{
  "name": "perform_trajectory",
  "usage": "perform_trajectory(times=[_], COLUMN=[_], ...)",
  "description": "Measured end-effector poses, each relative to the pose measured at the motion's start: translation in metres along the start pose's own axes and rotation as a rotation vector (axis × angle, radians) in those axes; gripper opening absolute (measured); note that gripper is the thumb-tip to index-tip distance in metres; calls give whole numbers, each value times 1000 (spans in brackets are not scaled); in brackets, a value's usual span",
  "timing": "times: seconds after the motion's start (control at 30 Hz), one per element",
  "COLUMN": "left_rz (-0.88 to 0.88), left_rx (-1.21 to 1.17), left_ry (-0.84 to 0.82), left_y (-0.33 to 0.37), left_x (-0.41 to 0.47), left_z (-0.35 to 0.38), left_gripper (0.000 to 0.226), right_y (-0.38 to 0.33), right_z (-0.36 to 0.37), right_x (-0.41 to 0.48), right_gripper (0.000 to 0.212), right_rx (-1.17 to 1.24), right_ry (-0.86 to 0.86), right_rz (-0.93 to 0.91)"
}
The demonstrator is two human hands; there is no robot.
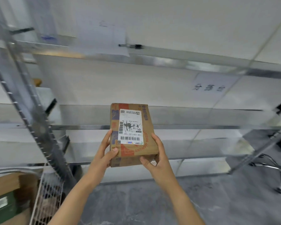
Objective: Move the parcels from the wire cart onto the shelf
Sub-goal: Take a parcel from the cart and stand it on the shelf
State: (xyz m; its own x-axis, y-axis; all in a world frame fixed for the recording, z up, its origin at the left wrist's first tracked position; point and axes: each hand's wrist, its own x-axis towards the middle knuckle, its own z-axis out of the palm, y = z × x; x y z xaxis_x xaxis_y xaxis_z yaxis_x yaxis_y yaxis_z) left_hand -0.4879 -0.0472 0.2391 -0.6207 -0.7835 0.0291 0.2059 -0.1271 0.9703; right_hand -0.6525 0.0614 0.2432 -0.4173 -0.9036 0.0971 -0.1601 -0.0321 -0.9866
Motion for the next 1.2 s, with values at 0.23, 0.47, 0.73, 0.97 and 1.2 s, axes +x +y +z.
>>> perform_trajectory(times=[0.23, 0.47, 0.73, 0.97, 1.2], left_rz=[-27, -59, -98, -128, -155], left_rx=[22, 45, 95, 91, 105], left_ry=[-103, -184, -308, -369, -451], left_y=[-40, -67, -90, -118, -134], left_x=[18, 36, 79, 145, 207], left_z=[128, 225, 312, 401, 503], left_gripper=[88, 81, 86, 82, 73], right_y=[21, 41, 59, 79, 85], right_z=[-128, -224, -311, -406, -513], right_x=[-35, -57, -59, -32, -7], right_gripper=[73, 76, 74, 73, 72], right_rx=[-26, -51, -43, -26, -34], right_ry=[112, 215, 348, 409, 489], right_rz=[1, 1, 27, 58, 69])
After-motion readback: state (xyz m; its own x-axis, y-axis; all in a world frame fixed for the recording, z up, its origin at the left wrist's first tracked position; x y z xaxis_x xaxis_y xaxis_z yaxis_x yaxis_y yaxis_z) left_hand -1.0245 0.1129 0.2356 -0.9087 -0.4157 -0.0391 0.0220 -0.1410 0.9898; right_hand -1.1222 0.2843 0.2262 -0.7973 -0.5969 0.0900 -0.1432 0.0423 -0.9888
